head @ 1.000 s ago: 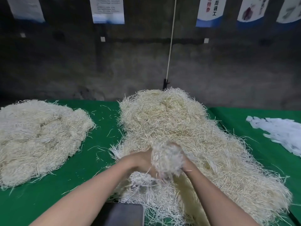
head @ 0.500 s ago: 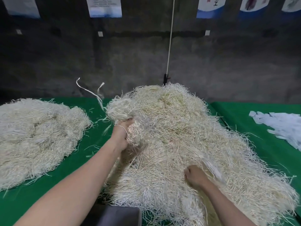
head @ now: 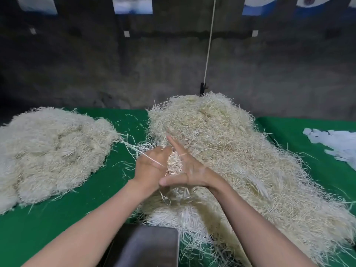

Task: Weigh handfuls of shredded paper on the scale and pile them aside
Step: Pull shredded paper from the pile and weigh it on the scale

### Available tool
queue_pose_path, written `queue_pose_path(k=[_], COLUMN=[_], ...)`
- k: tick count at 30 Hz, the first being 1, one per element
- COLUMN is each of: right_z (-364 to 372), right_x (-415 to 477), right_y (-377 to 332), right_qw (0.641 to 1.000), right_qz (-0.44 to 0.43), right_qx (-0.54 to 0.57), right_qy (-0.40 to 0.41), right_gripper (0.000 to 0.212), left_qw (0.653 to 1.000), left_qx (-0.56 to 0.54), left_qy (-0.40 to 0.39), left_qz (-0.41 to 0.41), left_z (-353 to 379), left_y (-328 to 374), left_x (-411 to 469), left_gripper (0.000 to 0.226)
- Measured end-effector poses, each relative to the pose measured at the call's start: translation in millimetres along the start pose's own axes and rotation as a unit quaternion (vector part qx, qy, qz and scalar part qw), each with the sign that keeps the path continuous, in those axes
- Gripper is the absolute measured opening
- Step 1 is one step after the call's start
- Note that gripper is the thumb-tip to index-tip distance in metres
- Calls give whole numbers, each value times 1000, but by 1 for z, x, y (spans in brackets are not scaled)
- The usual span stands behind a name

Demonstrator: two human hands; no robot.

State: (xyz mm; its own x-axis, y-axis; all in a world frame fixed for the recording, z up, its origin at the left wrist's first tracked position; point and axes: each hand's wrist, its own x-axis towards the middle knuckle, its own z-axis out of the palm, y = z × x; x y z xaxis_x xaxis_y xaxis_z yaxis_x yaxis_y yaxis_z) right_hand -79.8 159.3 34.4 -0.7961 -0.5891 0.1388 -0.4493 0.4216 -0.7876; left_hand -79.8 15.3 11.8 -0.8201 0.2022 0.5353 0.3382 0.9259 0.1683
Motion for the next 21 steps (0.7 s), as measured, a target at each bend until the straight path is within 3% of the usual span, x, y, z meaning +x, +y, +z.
queue_pose_path(k=[2, 5, 7, 8, 10, 11, 12, 14, 15, 16, 17, 19, 20, 21], right_z=[15, 31, 38, 42, 50, 55, 62, 74, 79, 81, 79, 71, 64, 58], right_x=[-3, -8, -13, -16, -21, -21, -20, -15, -11, -8, -6, -5, -6, -7], right_y=[9, 15, 15, 13, 9, 6, 3, -3, -8, -12, -17, -27, -32, -35], right_qw=[996, 990, 982, 979, 972, 967, 967, 980, 983, 983, 982, 974, 967, 957], right_qz=[45, 94, 150, 173, 215, 234, 235, 188, 162, 143, 139, 160, 180, 204], right_qx=[70, 99, 114, 100, 85, 96, 94, -2, -50, -69, -62, -12, 23, 64], right_qy=[-25, -20, 20, 32, 31, 31, 39, 61, 72, 93, 115, 159, 181, 196], right_gripper=[129, 69, 47, 44, 54, 62, 69, 71, 66, 57, 48, 41, 42, 47], left_qw=[999, 956, 875, 826, 713, 698, 720, 852, 902, 909, 882, 730, 666, 631], left_qx=[-39, -188, -352, -438, -599, -616, -594, -431, -346, -334, -391, -605, -673, -702], left_qy=[-29, -218, -318, -325, -273, -240, -215, -183, -175, -182, -204, -226, -186, -130], left_qz=[-24, -53, -101, -142, -242, -275, -287, -233, -191, -168, -169, -221, -262, -305], left_z=[-6, -26, -43, -50, -55, -55, -55, -51, -53, -55, -60, -83, -92, -99], left_y=[-7, -24, -40, -46, -58, -59, -58, -56, -54, -54, -57, -65, -71, -78], left_x=[-12, -31, -43, -49, -61, -67, -73, -83, -86, -87, -85, -77, -74, -72], left_gripper=[48, 82, 99, 97, 75, 59, 44, 33, 38, 44, 50, 50, 43, 35])
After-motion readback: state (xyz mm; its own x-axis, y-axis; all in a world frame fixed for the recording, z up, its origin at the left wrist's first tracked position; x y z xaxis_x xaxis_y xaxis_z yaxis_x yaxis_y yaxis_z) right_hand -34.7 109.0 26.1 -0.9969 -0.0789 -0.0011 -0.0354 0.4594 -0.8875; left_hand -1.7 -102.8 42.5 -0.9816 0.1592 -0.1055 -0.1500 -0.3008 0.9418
